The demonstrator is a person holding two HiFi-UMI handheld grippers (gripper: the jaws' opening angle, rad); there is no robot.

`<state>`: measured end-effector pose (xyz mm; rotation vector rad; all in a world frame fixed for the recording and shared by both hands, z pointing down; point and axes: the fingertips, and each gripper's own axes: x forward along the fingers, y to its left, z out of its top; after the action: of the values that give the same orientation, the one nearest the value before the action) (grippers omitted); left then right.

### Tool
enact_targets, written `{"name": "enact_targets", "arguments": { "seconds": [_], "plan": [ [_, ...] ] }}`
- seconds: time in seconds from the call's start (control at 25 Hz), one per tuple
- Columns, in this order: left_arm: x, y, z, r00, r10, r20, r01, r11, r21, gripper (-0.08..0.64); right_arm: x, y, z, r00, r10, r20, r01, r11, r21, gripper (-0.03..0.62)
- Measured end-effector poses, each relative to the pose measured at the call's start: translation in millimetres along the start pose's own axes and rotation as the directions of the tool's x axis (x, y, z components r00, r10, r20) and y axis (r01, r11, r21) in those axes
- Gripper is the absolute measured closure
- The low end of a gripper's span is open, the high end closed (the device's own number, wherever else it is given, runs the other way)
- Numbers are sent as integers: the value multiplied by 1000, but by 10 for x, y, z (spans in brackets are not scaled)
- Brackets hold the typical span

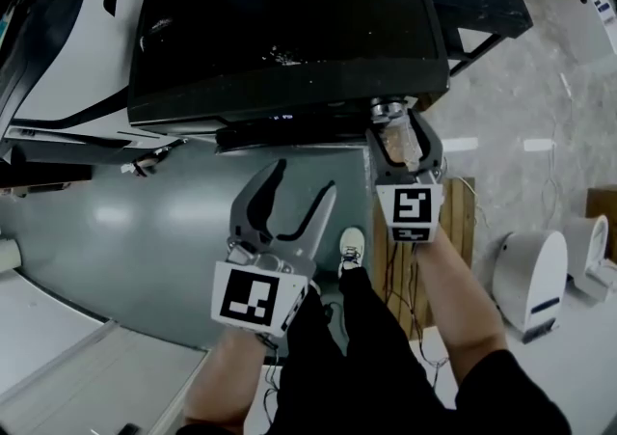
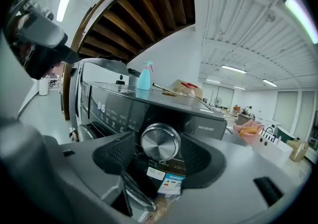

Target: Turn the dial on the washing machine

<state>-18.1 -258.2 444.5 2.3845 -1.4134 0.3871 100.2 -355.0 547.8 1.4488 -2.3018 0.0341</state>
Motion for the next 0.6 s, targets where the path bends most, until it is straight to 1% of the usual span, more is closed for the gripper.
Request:
{"name": "enact_targets", "arguments": {
  "seconds": [0.12, 0.24, 0.4, 0.6],
  "plan": [
    [14, 22, -58, 1000, -8, -2, 8, 1000, 0, 310, 40, -9, -82, 1000, -19, -16, 19, 1000, 0, 311],
    [24, 46, -107, 1000, -15, 0, 15, 1000, 2, 310, 85, -4, -112, 999, -33, -8, 33, 999, -17, 311],
    [31, 49, -183, 1000, -24, -1, 24, 1000, 1, 310, 113, -10, -149, 999, -53, -3, 53, 998, -27, 337],
    [22, 39, -272, 999, -35, -1, 35, 999, -5, 310, 118, -2, -154, 997, -70, 15, 70, 997, -10, 334]
  ]
}}
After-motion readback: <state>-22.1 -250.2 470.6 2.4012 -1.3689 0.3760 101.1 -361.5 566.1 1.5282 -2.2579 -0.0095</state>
